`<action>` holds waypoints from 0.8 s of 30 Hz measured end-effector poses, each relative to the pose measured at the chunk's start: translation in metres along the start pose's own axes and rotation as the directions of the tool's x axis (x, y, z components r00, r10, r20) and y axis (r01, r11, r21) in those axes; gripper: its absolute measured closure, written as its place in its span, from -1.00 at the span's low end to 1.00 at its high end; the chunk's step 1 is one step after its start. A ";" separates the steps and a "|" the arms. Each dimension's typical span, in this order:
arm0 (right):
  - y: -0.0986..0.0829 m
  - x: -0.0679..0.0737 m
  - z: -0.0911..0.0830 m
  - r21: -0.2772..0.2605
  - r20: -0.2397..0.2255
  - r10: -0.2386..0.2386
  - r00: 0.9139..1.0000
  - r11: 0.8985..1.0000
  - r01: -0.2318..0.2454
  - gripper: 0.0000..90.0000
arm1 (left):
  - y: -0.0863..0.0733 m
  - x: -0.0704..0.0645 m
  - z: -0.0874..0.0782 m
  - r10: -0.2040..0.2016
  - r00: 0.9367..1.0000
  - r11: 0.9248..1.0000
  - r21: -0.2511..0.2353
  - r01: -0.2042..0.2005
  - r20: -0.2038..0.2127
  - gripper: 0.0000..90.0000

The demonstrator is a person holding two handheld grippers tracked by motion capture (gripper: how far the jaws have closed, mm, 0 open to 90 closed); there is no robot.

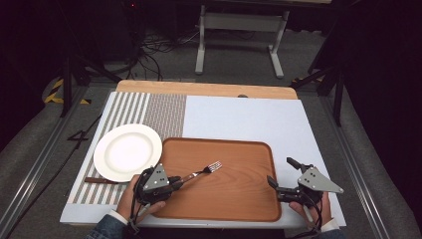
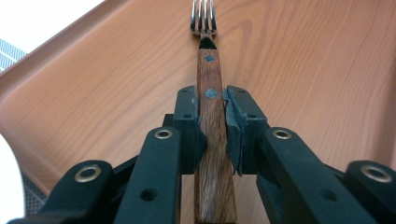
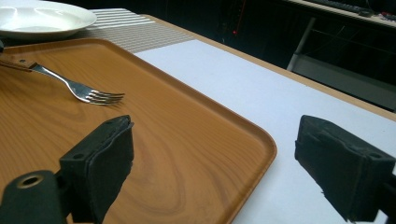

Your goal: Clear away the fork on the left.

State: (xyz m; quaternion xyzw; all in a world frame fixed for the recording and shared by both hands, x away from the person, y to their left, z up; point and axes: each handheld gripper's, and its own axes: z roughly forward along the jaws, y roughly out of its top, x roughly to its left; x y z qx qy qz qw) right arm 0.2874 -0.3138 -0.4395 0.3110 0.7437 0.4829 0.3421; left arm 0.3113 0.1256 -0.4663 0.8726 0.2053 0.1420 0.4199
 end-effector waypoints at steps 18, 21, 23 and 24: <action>-0.001 0.001 0.002 0.015 -0.005 -0.006 1.000 1.000 0.006 -0.73 | -0.009 -0.013 0.002 0.039 0.999 0.997 0.070 -0.039 0.004 0.67; -0.001 0.000 0.002 0.014 -0.001 -0.006 1.000 1.000 0.006 -0.73 | -0.009 -0.014 0.002 0.035 0.999 0.997 0.071 -0.036 0.007 0.67; -0.001 0.000 0.001 0.013 -0.001 -0.004 1.000 1.000 0.004 -0.73 | -0.010 -0.014 0.002 0.038 0.999 0.997 0.074 -0.038 0.008 0.67; -0.001 0.000 0.001 0.014 -0.002 -0.004 1.000 1.000 0.004 -0.73 | -0.010 -0.015 0.002 0.036 0.999 0.997 0.073 -0.037 0.011 0.67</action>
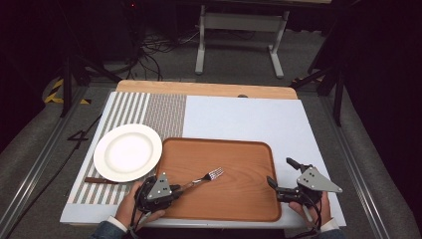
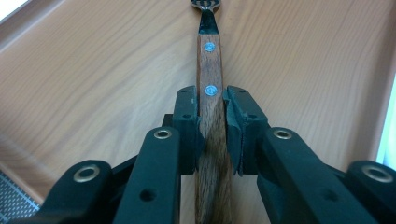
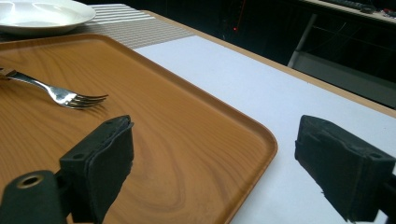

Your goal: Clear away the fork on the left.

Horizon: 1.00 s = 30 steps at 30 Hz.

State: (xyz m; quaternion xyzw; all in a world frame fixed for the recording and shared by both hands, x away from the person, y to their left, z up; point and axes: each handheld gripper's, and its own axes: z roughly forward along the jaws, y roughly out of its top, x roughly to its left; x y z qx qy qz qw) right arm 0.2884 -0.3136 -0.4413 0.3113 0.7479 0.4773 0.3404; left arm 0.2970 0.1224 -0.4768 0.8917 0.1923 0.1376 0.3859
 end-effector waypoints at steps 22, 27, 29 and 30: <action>-0.001 0.000 0.003 0.011 0.001 -0.004 1.000 1.000 0.004 -0.74 | 0.046 0.010 0.015 0.233 0.969 0.970 -0.095 -0.225 0.081 0.97; -0.004 -0.001 0.003 0.028 0.005 -0.007 1.000 1.000 0.007 -0.74 | 0.065 0.007 0.034 0.303 0.946 0.953 -0.063 -0.297 0.111 0.99; -0.004 -0.001 0.003 0.030 0.005 -0.004 1.000 1.000 0.004 -0.74 | 0.067 0.007 0.037 0.308 0.943 0.951 -0.058 -0.303 0.127 0.99; -0.004 -0.001 0.003 0.030 0.005 -0.004 1.000 1.000 0.004 -0.74 | 0.068 0.006 0.040 0.317 0.939 0.949 -0.051 -0.313 0.131 0.99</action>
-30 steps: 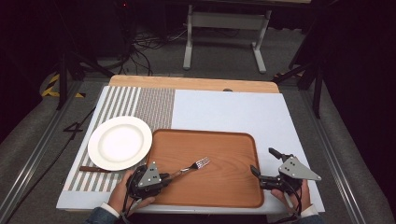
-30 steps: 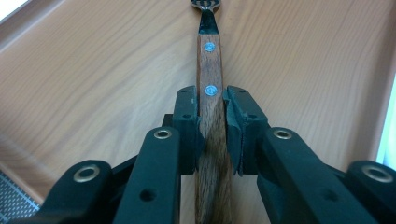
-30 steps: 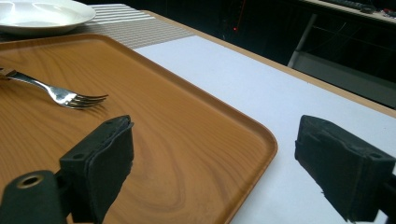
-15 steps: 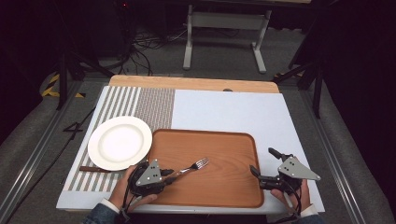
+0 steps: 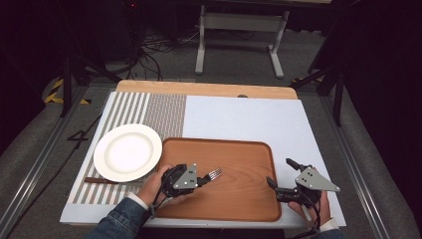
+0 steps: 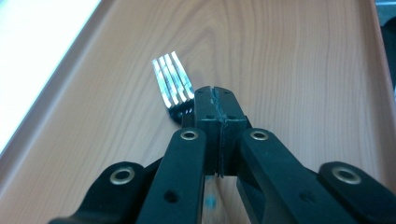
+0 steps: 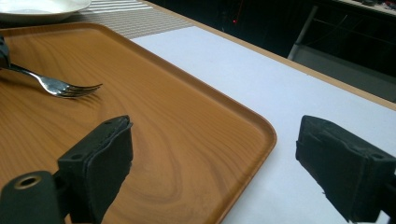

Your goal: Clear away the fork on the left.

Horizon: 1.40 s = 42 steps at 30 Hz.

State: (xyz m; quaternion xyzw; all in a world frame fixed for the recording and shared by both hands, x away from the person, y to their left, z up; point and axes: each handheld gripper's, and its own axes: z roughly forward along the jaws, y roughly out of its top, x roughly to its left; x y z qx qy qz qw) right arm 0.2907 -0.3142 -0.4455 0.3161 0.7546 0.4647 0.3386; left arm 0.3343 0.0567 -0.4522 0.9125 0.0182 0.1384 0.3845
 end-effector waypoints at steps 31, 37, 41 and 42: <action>0.001 0.002 0.003 0.012 -0.001 -0.027 1.000 1.000 0.027 -0.73 | -0.022 0.019 0.004 -0.107 0.981 0.979 0.155 0.132 -0.159 0.93; 0.000 0.003 0.004 0.017 -0.005 -0.031 1.000 0.999 0.031 -0.73 | -0.032 0.020 -0.005 -0.141 0.972 0.973 0.156 0.171 -0.186 0.91; 0.000 0.003 0.004 0.020 -0.004 -0.033 0.999 0.999 0.033 -0.73 | -0.041 0.021 -0.012 -0.167 0.964 0.969 0.147 0.200 -0.206 0.91; 0.000 0.003 0.004 0.020 -0.004 -0.033 0.999 0.999 0.033 -0.73 | -0.041 0.021 -0.012 -0.167 0.964 0.969 0.147 0.200 -0.206 0.91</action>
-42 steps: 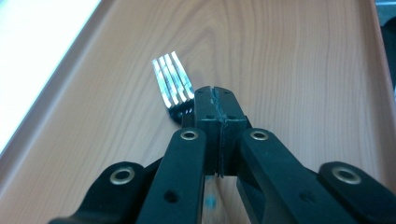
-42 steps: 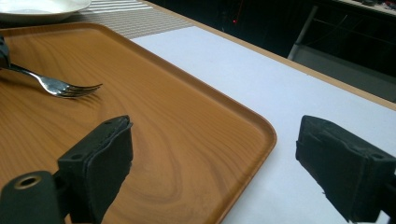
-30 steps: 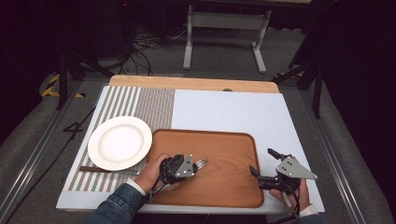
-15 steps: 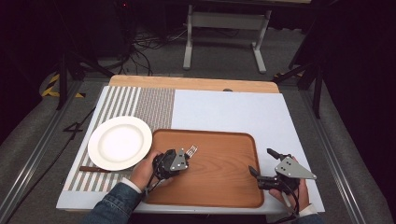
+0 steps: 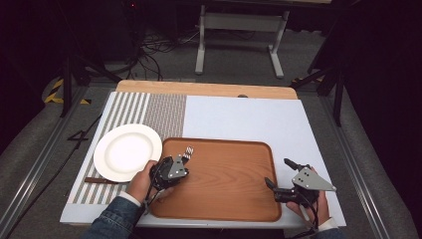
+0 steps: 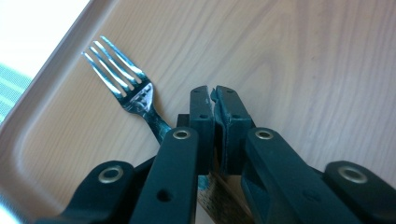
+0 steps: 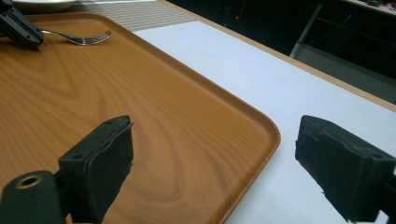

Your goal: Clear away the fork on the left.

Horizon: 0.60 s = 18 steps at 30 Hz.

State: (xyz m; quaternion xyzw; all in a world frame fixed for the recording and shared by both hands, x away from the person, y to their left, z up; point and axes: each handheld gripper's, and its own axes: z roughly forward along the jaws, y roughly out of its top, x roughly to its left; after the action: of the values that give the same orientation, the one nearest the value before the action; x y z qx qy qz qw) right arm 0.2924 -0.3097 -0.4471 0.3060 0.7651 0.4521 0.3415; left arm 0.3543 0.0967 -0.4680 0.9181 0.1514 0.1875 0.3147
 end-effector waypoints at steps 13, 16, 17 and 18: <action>0.000 0.000 0.000 0.001 0.002 -0.001 1.000 1.000 0.001 -0.73 | -0.018 0.003 -0.012 -0.065 0.997 0.998 0.003 0.066 -0.034 0.86; 0.000 0.000 0.000 -0.001 0.003 -0.002 1.000 1.000 0.002 -0.73 | -0.021 0.003 -0.015 -0.076 0.996 0.997 0.000 0.076 -0.039 0.84; 0.000 0.000 0.000 0.001 0.002 -0.002 1.000 1.000 0.002 -0.73 | -0.023 0.003 -0.016 -0.084 0.996 0.996 -0.002 0.084 -0.037 0.84; 0.000 0.000 0.000 0.001 0.003 -0.002 1.000 1.000 0.001 -0.73 | -0.024 0.004 -0.017 -0.093 0.995 0.996 -0.003 0.093 -0.038 0.84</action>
State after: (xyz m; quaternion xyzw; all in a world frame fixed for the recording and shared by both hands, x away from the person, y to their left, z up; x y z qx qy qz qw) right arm 0.2927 -0.3093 -0.4467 0.3062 0.7649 0.4512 0.3429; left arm 0.3465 0.1253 -0.4704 0.9060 0.2000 0.1903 0.3207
